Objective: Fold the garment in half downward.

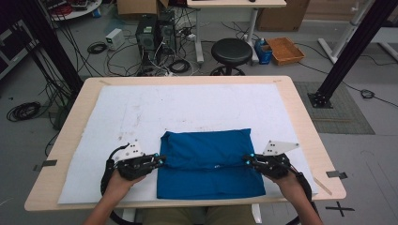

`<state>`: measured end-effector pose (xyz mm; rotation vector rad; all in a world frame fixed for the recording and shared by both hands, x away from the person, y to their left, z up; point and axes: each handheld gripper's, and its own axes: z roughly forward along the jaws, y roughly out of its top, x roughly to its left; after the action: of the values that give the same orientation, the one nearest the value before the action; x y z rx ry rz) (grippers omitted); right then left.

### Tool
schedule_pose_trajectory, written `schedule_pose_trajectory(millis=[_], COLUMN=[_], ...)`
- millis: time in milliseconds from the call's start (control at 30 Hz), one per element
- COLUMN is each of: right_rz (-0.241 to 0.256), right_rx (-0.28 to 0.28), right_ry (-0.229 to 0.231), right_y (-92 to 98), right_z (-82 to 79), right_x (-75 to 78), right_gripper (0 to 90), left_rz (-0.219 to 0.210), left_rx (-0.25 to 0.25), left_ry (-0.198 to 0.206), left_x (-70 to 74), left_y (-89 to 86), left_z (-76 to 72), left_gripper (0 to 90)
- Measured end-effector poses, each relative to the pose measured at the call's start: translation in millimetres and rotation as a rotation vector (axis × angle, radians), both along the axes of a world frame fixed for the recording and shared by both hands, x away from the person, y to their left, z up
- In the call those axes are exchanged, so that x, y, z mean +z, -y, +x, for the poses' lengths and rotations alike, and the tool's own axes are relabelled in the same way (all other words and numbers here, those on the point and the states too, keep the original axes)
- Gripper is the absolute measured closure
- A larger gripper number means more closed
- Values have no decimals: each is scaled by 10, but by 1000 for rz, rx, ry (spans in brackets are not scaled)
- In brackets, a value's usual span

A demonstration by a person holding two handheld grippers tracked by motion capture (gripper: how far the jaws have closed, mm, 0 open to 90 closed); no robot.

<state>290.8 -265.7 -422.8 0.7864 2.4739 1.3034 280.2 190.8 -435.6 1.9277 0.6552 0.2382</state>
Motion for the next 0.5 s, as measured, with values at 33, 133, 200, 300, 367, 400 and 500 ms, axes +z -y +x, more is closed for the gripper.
schedule_pose_trajectory(millis=[33, 133, 200, 300, 367, 400, 500], right_rz=[0, 3, 10, 70, 119, 128, 106], right_rx=[8, 67, 83, 65, 17, -9, -80], right_ry=[-7, -64, -97, -80, -63, -59, -58], right_y=[23, 40, 27, 35, 40, 34, -17], right_z=[-36, -95, -118, -127, -108, -97, -27], right_x=[-15, -87, -120, -62, -4, 11, 4], right_gripper=[871, 851, 708, 640, 642, 655, 664], left_rz=[11, -6, -17, -20, -24, -29, -35], left_rx=[-5, 20, 61, 82, 73, 70, 56], left_ry=[-8, -36, -45, -21, -6, -14, -59], left_x=[-12, -35, -10, 52, 82, 93, 74], left_y=[-11, -17, 30, 150, 236, 303, 506], left_z=[-29, -60, -52, -51, -23, 23, 151], left_gripper=[875, 839, 718, 612, 597, 586, 563])
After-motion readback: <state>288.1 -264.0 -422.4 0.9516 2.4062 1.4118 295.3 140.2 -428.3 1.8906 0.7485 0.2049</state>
